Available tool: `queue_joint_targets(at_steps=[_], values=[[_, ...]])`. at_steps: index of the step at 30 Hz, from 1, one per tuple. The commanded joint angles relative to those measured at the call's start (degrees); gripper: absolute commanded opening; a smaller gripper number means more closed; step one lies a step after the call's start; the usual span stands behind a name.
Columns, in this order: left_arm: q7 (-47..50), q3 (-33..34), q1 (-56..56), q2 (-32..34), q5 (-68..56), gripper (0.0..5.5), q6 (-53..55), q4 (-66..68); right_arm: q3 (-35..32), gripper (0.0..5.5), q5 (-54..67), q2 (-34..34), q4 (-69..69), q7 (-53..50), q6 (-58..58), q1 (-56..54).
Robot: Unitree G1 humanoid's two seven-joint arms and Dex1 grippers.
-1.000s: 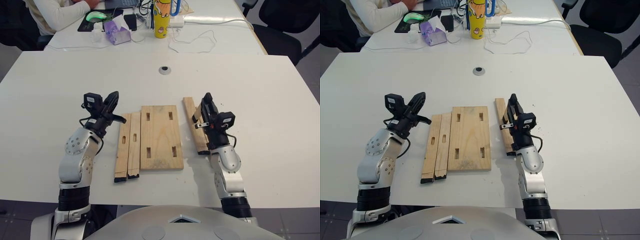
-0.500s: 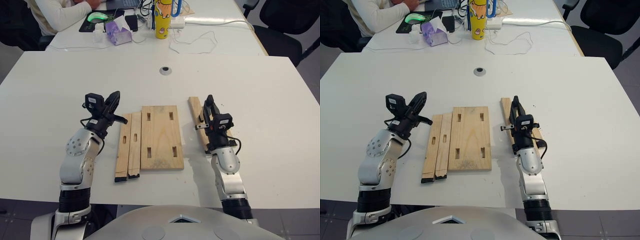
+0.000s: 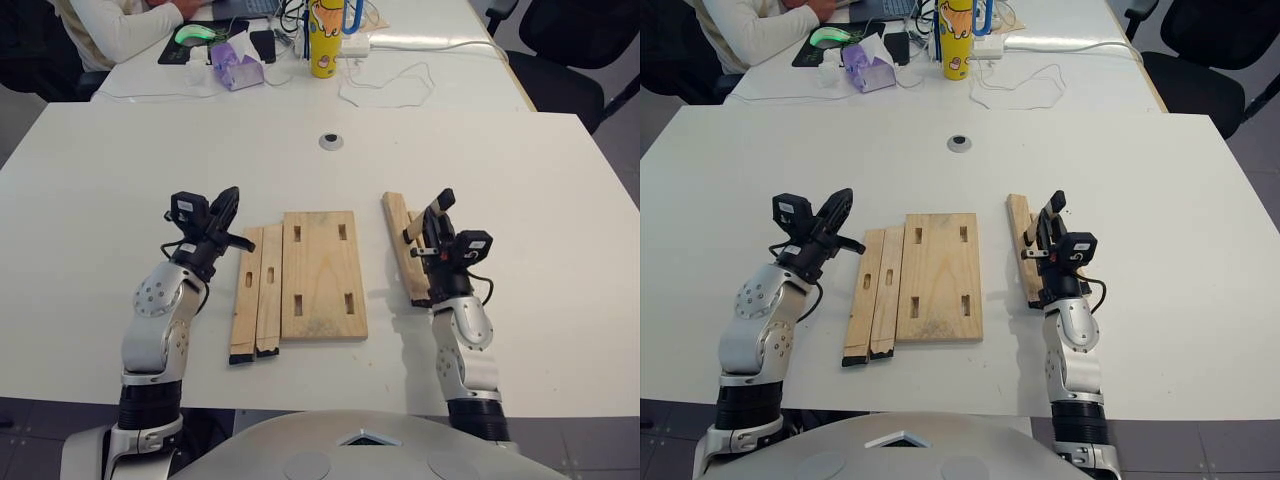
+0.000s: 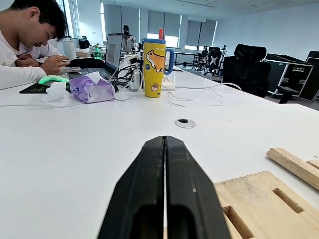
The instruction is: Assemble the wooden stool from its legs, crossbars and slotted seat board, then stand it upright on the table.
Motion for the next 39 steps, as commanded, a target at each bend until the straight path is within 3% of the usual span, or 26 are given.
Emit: queue_joint_targets(at_steps=[1,3,4,8,18,25,32,34,39], values=[[0.6,0.0,0.6,-0.3,0.7,0.00,-0.7,-1.0,0.8,0.42,-3.2,-1.3,2.4,-0.2,2.6,4.3],[0.9,0.0,0.8,-0.4,0.8,0.00,-1.0,-1.1,1.1,0.42,-4.2,-1.6,2.1,-0.1,2.1,3.8],[0.9,-0.1,0.8,-0.5,0.8,0.00,-1.1,-1.1,1.0,0.78,-4.6,-1.7,1.9,-0.2,2.0,3.5],[1.4,-0.2,1.1,-0.8,1.0,0.00,-1.4,-1.2,0.0,1.31,-5.3,-1.9,0.6,-1.0,2.9,1.9],[2.5,-0.9,2.9,-1.8,1.7,0.00,-2.4,-2.0,-2.5,1.31,-7.6,-3.5,-11.3,-3.9,4.1,-6.4],[3.5,-1.6,3.6,-3.0,2.6,0.00,-3.4,-2.2,-4.9,1.31,-5.0,-5.0,-19.1,-6.2,13.5,-21.5],[4.3,-1.9,3.8,-3.9,3.1,0.00,-4.3,-1.9,-4.9,0.35,-2.5,-6.7,-20.9,-4.9,20.4,-30.7],[4.5,-1.9,3.9,-4.0,3.1,0.00,-4.4,-2.0,-4.2,0.04,-2.2,-6.6,-19.9,-4.3,22.4,-29.4],[4.9,-1.9,4.0,-4.4,3.2,0.00,-4.6,-2.0,0.6,0.01,-4.6,-8.8,-14.0,-2.2,35.1,-20.7]])
